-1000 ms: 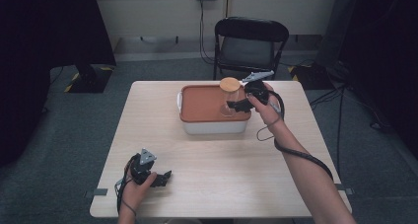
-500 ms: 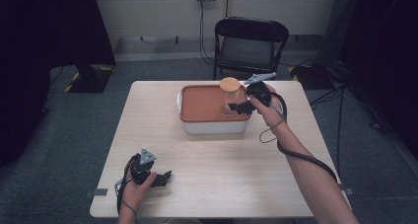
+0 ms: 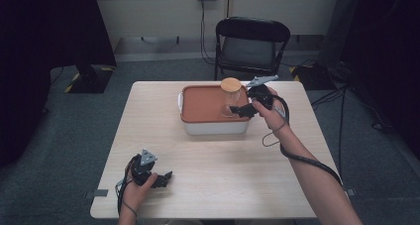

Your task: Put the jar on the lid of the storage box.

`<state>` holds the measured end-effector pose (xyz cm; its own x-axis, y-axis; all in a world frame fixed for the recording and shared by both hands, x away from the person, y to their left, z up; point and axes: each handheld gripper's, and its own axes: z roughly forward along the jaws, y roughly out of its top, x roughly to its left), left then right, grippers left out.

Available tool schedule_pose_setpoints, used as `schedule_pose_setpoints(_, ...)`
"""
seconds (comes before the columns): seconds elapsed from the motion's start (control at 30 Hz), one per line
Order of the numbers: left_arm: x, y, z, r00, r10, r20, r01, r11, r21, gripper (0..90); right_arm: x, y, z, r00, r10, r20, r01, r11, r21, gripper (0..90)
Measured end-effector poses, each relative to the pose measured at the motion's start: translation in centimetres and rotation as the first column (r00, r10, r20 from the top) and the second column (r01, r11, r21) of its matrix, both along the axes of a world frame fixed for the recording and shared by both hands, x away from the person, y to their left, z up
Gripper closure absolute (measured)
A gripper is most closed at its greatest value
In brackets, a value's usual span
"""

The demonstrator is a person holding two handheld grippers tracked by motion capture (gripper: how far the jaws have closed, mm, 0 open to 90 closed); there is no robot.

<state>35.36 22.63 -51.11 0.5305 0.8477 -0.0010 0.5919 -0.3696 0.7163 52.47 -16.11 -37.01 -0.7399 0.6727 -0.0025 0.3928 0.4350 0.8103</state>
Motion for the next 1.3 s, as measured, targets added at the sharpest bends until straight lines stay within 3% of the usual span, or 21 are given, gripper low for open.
schedule_pose_setpoints(1.3,0.0,0.0,0.0,1.0000,0.000,0.000,0.000,1.0000,0.000,0.1,-1.6,-1.2,-0.5,0.9999,0.016,-0.005,-0.016,1.000,0.022,3.5)
